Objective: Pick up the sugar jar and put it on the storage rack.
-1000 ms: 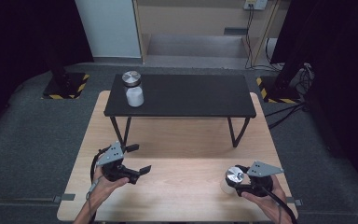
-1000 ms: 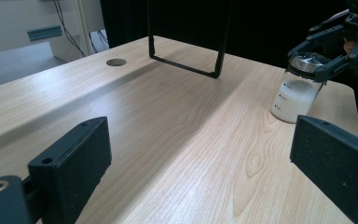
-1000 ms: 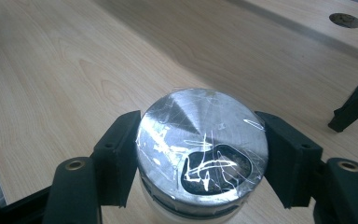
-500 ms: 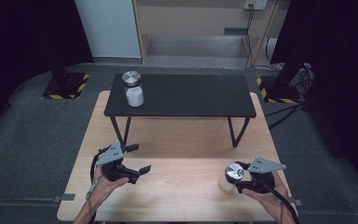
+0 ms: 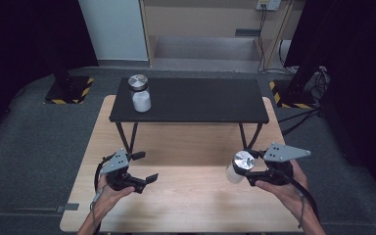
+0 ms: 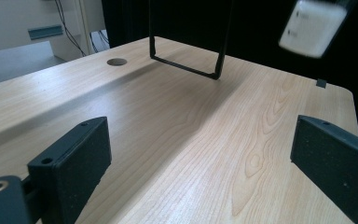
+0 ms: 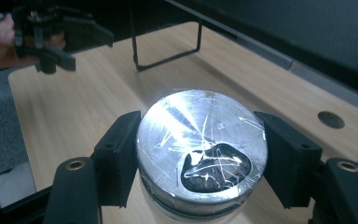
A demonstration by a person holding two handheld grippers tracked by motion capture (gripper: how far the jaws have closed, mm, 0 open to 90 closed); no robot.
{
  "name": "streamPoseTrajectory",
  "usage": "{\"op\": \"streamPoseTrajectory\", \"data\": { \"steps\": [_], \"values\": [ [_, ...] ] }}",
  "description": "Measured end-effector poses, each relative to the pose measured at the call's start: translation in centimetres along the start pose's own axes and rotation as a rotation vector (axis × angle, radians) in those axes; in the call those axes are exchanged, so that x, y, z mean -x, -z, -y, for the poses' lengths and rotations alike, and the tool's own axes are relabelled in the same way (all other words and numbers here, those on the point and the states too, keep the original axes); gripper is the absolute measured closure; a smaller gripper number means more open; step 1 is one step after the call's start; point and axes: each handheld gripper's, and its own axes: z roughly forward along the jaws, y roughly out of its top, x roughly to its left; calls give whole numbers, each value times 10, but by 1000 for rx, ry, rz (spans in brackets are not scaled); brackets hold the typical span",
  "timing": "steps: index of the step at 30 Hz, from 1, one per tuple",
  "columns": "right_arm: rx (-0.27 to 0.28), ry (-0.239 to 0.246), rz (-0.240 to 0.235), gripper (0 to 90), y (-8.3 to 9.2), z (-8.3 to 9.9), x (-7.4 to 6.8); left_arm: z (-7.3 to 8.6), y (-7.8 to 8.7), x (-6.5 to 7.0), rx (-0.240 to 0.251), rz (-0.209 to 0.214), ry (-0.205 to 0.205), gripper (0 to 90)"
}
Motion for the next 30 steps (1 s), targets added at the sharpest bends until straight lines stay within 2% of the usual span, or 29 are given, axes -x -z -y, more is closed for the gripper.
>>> {"op": "streamPoseTrajectory", "data": {
  "steps": [7,16,24,30],
  "values": [
    [-2,-19,13,347,0,-34,1,1,0,0,3,3,6,36],
    [1,-40,63,347,2,-70,6,3,0,-1,8,6,19,32],
    [2,-55,126,347,4,-113,18,3,-1,-1,4,9,17,32],
    [-1,-72,191,347,-5,-138,25,3,-1,-2,4,11,18,31]
  ]
}}
